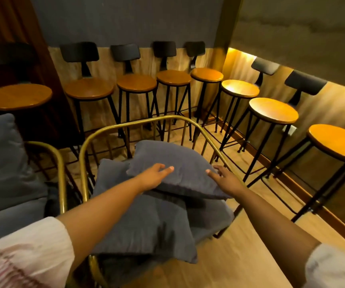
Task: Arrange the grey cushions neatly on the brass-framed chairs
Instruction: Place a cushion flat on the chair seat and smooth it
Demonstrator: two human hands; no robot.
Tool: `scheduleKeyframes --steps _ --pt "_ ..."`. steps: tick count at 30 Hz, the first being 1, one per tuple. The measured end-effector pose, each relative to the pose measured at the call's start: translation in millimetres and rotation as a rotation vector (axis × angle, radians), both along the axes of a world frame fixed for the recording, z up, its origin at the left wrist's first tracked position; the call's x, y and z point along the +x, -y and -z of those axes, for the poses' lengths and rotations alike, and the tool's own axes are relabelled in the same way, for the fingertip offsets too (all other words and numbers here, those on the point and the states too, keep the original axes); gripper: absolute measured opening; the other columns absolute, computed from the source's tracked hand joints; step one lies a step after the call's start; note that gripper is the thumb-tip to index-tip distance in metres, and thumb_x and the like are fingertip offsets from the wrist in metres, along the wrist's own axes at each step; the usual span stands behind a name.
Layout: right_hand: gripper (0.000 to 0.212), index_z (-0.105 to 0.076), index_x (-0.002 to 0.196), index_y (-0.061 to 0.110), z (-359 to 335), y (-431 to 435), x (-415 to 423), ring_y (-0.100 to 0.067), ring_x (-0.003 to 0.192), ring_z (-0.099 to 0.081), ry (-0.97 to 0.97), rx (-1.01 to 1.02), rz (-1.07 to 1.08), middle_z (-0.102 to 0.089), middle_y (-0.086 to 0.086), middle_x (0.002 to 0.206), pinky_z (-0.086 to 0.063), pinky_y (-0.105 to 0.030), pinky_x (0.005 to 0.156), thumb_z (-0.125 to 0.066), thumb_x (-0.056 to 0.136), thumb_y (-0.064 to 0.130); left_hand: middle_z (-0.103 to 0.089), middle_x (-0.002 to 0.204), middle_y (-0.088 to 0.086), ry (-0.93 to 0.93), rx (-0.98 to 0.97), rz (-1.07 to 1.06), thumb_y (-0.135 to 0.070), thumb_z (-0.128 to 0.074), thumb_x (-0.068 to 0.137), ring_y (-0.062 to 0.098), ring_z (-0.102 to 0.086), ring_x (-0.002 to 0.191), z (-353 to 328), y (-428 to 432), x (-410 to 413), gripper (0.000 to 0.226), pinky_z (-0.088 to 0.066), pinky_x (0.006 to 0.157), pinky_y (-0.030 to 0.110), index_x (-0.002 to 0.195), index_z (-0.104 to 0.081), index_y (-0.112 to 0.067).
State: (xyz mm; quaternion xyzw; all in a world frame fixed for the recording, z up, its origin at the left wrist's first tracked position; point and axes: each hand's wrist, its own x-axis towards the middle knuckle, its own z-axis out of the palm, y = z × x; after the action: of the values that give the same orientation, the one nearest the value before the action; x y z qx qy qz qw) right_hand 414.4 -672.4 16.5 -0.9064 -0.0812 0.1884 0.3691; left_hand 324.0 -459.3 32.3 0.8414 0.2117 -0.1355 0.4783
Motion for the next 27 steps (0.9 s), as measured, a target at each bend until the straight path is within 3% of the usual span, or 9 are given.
scheduleKeyframes --steps 8,12,15,18,20,23,25,27 --pt "0.063 -0.037 0.145 0.012 43 -14 117 -0.028 0.136 -0.041 -0.106 0.015 0.074 -0.041 -0.011 0.150 -0.035 -0.036 0.105 -0.047 0.093 0.048 -0.018 0.160 0.008 0.017 0.032 -0.143 -0.047 -0.045 0.094 0.029 -0.026 0.145 37 -35 115 0.074 -0.028 0.113 0.038 0.152 -0.014 -0.013" --pt "0.061 -0.039 0.144 0.011 76 -36 183 -0.030 0.131 -0.047 -0.194 0.009 0.169 -0.046 -0.013 0.147 -0.038 -0.032 0.099 -0.047 0.094 0.045 -0.017 0.160 0.012 -0.018 0.033 -0.220 -0.042 -0.044 0.096 0.034 -0.025 0.144 61 -66 186 0.072 -0.026 0.113 0.041 0.152 -0.012 -0.010" --pt "0.061 -0.042 0.142 0.011 110 -50 224 -0.034 0.128 -0.049 -0.273 -0.014 0.232 -0.049 -0.015 0.144 -0.041 -0.041 0.105 -0.045 0.094 0.049 -0.019 0.159 0.016 -0.037 0.025 -0.289 -0.038 -0.049 0.095 0.039 -0.031 0.140 84 -89 225 0.076 -0.030 0.111 0.042 0.152 -0.011 -0.007" --pt "0.063 -0.051 0.133 0.004 144 -60 256 -0.036 0.124 -0.051 -0.335 -0.002 0.234 -0.053 -0.016 0.139 -0.043 -0.038 0.096 -0.045 0.093 0.051 -0.029 0.155 0.018 -0.023 0.021 -0.352 -0.060 -0.063 0.076 0.038 -0.036 0.138 134 -129 259 0.100 -0.034 0.112 0.048 0.150 -0.023 -0.007" --pt "0.061 -0.052 0.132 0.005 159 -67 269 -0.035 0.121 -0.053 -0.406 0.047 0.252 -0.055 -0.015 0.135 -0.041 -0.034 0.087 -0.046 0.093 0.052 -0.028 0.156 0.017 -0.083 0.021 -0.382 -0.065 -0.064 0.072 0.037 -0.034 0.140 186 -158 274 0.106 -0.032 0.113 0.051 0.151 -0.019 -0.010" --pt "0.083 -0.047 0.138 0.009 188 -73 289 -0.035 0.121 -0.054 -0.523 0.082 0.267 -0.053 -0.014 0.139 -0.045 -0.040 0.097 -0.052 0.079 0.068 -0.022 0.159 0.013 -0.152 0.132 -0.451 -0.081 -0.055 0.062 0.040 -0.029 0.141 202 -158 269 0.115 -0.026 0.113 0.058 0.152 -0.006 -0.028" --pt "0.110 -0.045 0.140 0.012 223 -68 304 -0.035 0.121 -0.055 -0.571 0.107 0.263 -0.052 -0.013 0.141 -0.045 -0.048 0.103 -0.057 0.056 0.081 -0.018 0.159 0.013 -0.234 0.236 -0.450 -0.085 -0.046 0.064 0.040 -0.024 0.143 195 -146 261 0.111 -0.018 0.114 0.062 0.151 -0.008 -0.027" --pt "0.124 -0.045 0.141 0.016 252 -63 313 -0.034 0.121 -0.055 -0.628 0.149 0.273 -0.052 -0.012 0.141 -0.044 -0.050 0.104 -0.061 0.041 0.087 -0.017 0.159 0.013 -0.287 0.295 -0.470 -0.079 -0.045 0.072 0.040 -0.021 0.143 198 -144 259 0.101 -0.014 0.115 0.061 0.151 -0.013 -0.024"
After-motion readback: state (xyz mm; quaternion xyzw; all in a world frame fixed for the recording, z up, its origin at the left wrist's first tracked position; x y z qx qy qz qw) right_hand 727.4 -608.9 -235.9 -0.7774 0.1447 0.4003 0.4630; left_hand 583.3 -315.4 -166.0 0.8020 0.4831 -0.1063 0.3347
